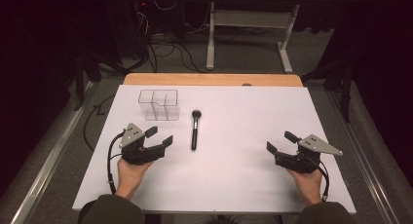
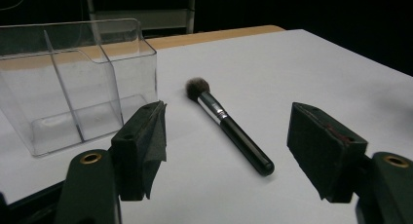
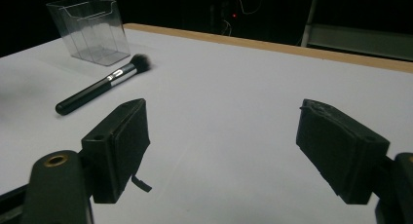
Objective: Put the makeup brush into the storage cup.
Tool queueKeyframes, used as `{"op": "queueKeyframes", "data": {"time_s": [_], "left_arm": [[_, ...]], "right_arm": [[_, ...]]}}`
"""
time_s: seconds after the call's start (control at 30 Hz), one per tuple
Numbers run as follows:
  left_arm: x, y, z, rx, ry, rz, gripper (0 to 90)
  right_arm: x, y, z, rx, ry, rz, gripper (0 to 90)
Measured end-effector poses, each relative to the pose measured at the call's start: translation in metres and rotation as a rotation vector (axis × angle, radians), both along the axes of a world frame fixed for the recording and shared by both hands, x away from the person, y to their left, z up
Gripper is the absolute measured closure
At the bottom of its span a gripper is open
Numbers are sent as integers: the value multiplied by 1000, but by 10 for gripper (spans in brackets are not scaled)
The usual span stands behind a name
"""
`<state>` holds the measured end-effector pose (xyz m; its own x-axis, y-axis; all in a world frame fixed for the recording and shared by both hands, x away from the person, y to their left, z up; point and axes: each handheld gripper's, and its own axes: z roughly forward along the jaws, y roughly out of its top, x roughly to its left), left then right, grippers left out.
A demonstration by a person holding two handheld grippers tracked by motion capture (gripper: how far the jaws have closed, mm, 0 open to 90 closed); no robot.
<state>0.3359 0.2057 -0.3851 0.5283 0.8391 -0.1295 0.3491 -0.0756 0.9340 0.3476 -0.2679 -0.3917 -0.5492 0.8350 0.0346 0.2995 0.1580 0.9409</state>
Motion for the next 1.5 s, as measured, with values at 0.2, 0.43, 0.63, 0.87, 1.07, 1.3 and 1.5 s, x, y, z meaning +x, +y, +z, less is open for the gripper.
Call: {"op": "queueKeyframes", "data": {"time_s": [0.2, 0.43, 0.63, 0.87, 1.07, 1.3, 1.5], "left_arm": [[-1, 2, 1, -3, -2, 5, 308], [-1, 2, 2, -8, -11, 10, 308], [-1, 2, 5, -8, -16, 13, 308], [2, 2, 12, -26, -19, 13, 308], [3, 1, 16, -27, -21, 12, 309], [6, -2, 21, -11, -24, -2, 309], [10, -5, 26, -13, -31, -9, 309]], "right_arm": [[0, 1, 0, 2, 2, 1, 213], [0, 1, 0, 6, 3, 1, 213], [0, 0, 0, 11, 2, 2, 213], [1, 0, 0, 12, -3, 6, 213], [2, 0, 0, 21, 1, 3, 213], [2, -1, 0, 25, 1, 5, 213], [2, 0, 0, 25, 0, 3, 213]]}}
